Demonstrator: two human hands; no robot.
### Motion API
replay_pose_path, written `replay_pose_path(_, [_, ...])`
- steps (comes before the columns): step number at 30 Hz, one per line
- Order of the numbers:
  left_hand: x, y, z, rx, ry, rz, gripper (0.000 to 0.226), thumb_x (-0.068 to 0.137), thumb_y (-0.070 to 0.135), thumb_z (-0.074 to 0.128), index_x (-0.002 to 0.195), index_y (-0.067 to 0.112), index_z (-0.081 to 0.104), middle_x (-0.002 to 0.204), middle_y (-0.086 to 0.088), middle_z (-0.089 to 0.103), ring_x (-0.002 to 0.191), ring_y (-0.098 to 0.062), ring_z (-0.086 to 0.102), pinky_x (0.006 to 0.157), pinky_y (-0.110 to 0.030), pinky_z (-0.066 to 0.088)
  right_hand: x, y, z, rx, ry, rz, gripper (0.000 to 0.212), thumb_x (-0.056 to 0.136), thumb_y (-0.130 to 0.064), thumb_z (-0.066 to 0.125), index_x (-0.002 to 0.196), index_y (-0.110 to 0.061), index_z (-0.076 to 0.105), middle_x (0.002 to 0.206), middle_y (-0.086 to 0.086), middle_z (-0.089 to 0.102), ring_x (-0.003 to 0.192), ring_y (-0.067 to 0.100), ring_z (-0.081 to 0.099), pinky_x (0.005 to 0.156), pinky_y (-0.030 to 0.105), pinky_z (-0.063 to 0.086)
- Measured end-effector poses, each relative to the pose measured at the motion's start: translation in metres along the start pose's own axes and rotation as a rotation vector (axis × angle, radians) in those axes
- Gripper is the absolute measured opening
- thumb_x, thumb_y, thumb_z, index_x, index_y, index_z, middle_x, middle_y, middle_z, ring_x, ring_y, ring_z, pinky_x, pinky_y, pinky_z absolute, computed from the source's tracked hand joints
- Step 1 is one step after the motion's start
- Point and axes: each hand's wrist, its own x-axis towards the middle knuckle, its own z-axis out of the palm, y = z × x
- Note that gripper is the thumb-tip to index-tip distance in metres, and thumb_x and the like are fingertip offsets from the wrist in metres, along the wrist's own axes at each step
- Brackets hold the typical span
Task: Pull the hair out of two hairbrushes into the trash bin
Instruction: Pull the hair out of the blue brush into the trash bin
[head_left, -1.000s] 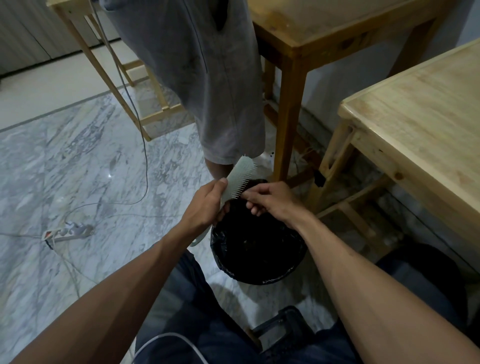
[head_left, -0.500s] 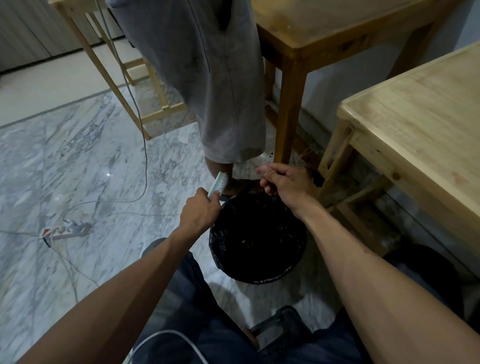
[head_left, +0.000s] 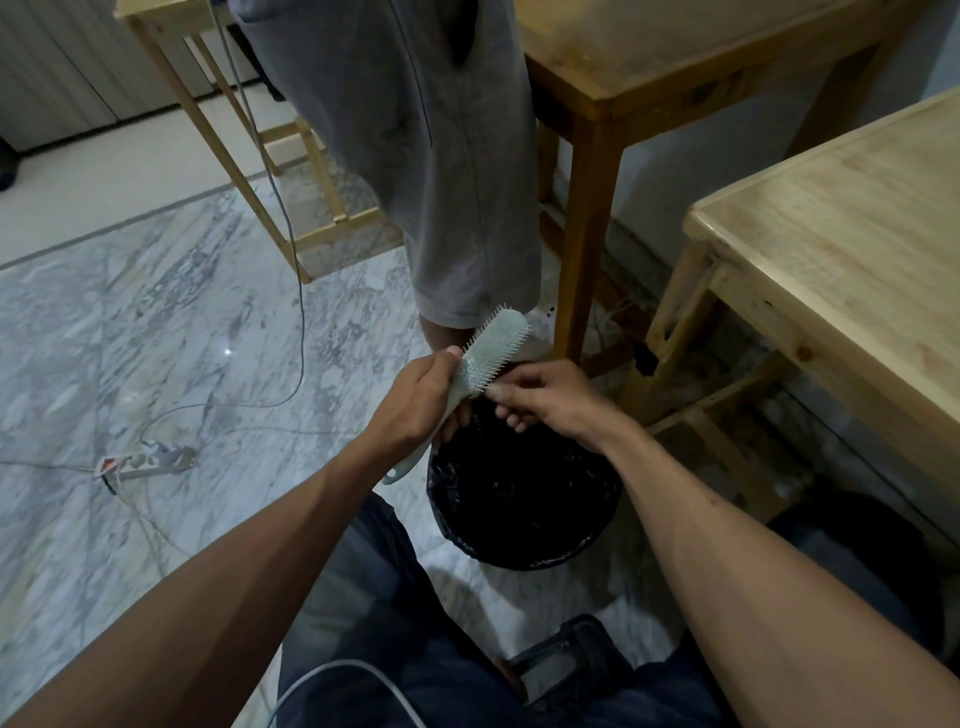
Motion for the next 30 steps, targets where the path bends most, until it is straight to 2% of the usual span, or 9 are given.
replay_pose_path(7, [0.003,-0.021,-0.007,0.147,0.041,-0.073,0.044,0.11,0.042,0.035,0.097,0.009,0.062,0.082,-0.026,0.075,0.046,-0.019,0.058,0.045,-0.032,0.046,0.0,-0.01,-0.017,0.303,0.225,-0.082,0.014,0.096,-0.011,0.068,0.087,-0.007,0.077,0.061,-0.001,0.066,0.056,0.01,0.055,0.055,0.02,0.047])
replay_pose_path(11, [0.001,-0.022,-0.003,0.172,0.043,-0.072,0.044,0.111,0.043,0.034,0.1,0.009,0.061,0.08,-0.02,0.077,0.05,-0.023,0.06,0.047,-0.031,0.047,0.002,-0.005,-0.02,0.413,0.419,-0.034,0.013,0.097,-0.01,0.065,0.09,-0.009,0.076,0.071,0.003,0.069,0.065,0.013,0.059,0.061,0.022,0.051])
replay_pose_path(13, [0.001,-0.021,-0.001,0.137,0.037,-0.076,0.046,0.11,0.043,0.035,0.101,0.007,0.06,0.08,-0.019,0.077,0.051,-0.025,0.059,0.047,-0.032,0.048,0.001,0.002,-0.02,0.182,0.393,0.1,0.014,0.096,-0.004,0.065,0.105,-0.007,0.076,0.092,0.01,0.073,0.08,0.019,0.065,0.069,0.028,0.057])
replay_pose_path(15, [0.0,-0.018,0.001,0.125,0.028,-0.066,0.043,0.11,0.043,0.035,0.1,0.01,0.061,0.08,-0.018,0.077,0.052,-0.025,0.06,0.049,-0.034,0.049,0.002,0.013,-0.018,-0.251,0.208,0.27,0.045,0.092,-0.002,0.067,0.136,-0.012,0.063,0.125,0.013,0.066,0.11,0.027,0.065,0.092,0.038,0.058])
replay_pose_path(17, [-0.001,-0.016,0.003,0.123,0.016,-0.044,0.039,0.11,0.042,0.036,0.097,0.015,0.061,0.081,-0.018,0.077,0.053,-0.024,0.06,0.051,-0.036,0.05,0.003,0.015,-0.012,-0.366,0.209,0.269,0.061,0.089,-0.013,0.072,0.146,-0.021,0.054,0.141,0.008,0.058,0.126,0.027,0.059,0.105,0.04,0.05])
replay_pose_path(20, [-0.003,-0.013,0.006,0.082,0.004,-0.023,0.037,0.11,0.041,0.038,0.095,0.017,0.062,0.084,-0.024,0.075,0.055,-0.026,0.059,0.052,-0.037,0.048,0.005,0.002,-0.002,-0.086,0.436,0.064,0.044,0.092,-0.028,0.074,0.135,-0.025,0.064,0.127,0.0,0.069,0.111,0.018,0.068,0.1,0.041,0.056])
replay_pose_path(24, [-0.006,-0.01,0.01,0.042,-0.013,-0.005,0.039,0.11,0.042,0.042,0.094,0.014,0.063,0.084,-0.029,0.072,0.053,-0.021,0.053,0.047,-0.03,0.04,0.008,-0.016,-0.002,-0.031,0.528,-0.073,0.027,0.088,-0.032,0.079,0.114,-0.024,0.077,0.102,-0.006,0.076,0.093,0.013,0.072,0.08,0.028,0.058])
replay_pose_path(26, [-0.007,-0.011,0.009,0.051,-0.015,0.016,0.04,0.11,0.039,0.043,0.093,0.011,0.064,0.079,-0.028,0.07,0.05,-0.015,0.051,0.045,-0.028,0.038,0.008,-0.02,-0.004,-0.085,0.565,-0.109,0.017,0.088,-0.027,0.079,0.103,-0.019,0.081,0.088,-0.011,0.073,0.089,0.012,0.069,0.078,0.025,0.054])
replay_pose_path(30, [-0.007,-0.016,0.014,0.109,0.005,0.068,0.041,0.11,0.04,0.044,0.095,0.008,0.065,0.067,-0.009,0.069,0.048,-0.009,0.053,0.052,-0.029,0.04,0.008,-0.025,0.0,-0.405,0.677,-0.094,0.014,0.097,-0.028,0.068,0.099,-0.02,0.08,0.086,-0.014,0.064,0.087,0.006,0.058,0.084,0.025,0.045])
